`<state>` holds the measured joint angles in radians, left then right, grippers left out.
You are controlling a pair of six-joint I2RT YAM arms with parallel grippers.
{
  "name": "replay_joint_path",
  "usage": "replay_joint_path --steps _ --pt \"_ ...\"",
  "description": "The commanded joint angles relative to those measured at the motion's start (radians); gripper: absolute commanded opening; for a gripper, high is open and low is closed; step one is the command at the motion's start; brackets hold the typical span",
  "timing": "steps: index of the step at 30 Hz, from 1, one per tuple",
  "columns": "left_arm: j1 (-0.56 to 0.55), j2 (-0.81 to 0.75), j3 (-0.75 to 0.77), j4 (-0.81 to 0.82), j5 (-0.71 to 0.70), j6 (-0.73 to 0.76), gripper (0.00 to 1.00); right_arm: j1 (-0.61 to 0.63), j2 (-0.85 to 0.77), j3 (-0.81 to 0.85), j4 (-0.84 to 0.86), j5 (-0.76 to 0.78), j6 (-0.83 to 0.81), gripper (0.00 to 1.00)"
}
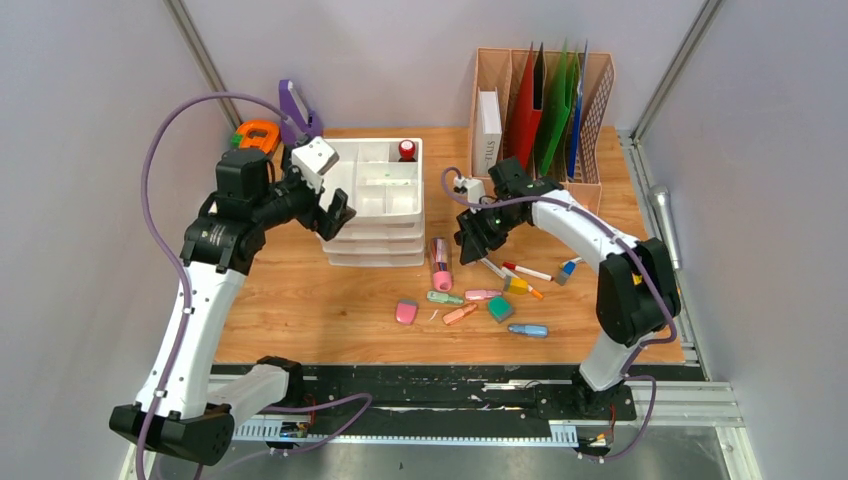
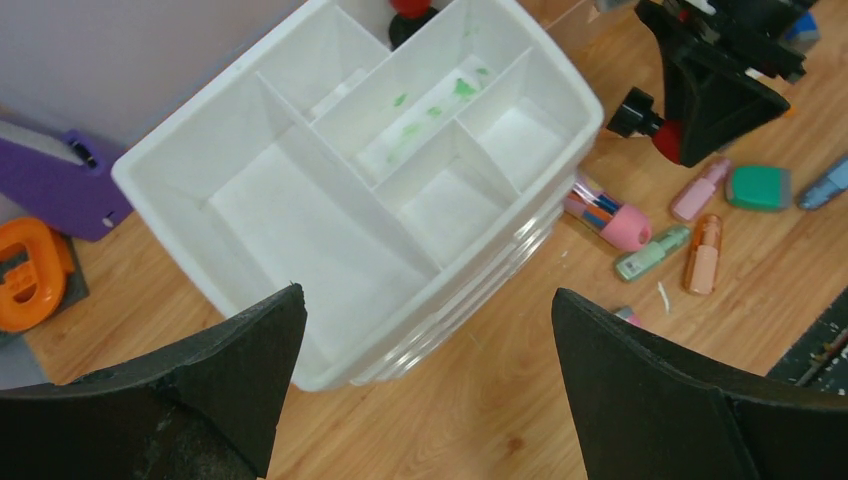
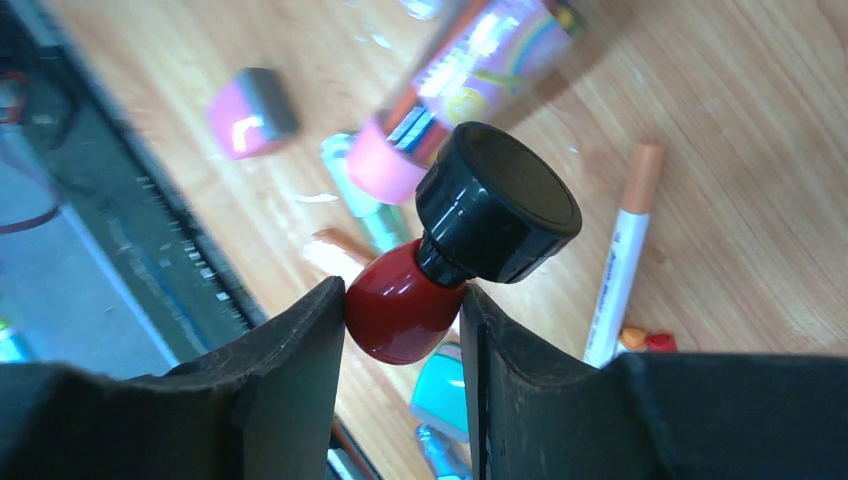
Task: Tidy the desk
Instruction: Pick up the stationery from the center of the board, then place the stationery at the center of the board.
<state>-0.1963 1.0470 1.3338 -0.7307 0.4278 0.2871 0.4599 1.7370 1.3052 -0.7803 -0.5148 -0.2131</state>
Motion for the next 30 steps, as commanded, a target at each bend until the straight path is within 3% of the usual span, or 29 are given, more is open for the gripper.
replay_joint_path --steps 1,12,17,18,22,30 --pt "-0.047 -0.002 0.024 -0.036 0.118 0.071 1.00 -0.040 -0.075 0.122 -0.156 -0.286 -0.078 0.11" --pt "-0.124 0.050 0.146 -0.062 0.088 0.041 1.00 -0.005 -0.161 0.298 -0.342 -0.576 -0.204 0.12" --pt "-0.118 0.006 0.153 -0.052 -0.314 0.033 1.00 0.108 -0.104 0.309 -0.331 -0.572 -0.189 0.13" --pt "-0.096 -0.006 0.154 -0.053 -0.412 0.029 1.00 0.134 -0.083 0.315 -0.329 -0.567 -0.183 0.13" --pt "0.021 -0.035 0.155 -0.066 -0.550 0.008 1.00 0.257 0.010 0.323 -0.277 -0.480 -0.159 0.15" --pt "0.208 -0.095 0.105 -0.075 -0.566 -0.013 1.00 0.447 0.248 0.401 -0.111 -0.174 -0.081 0.14"
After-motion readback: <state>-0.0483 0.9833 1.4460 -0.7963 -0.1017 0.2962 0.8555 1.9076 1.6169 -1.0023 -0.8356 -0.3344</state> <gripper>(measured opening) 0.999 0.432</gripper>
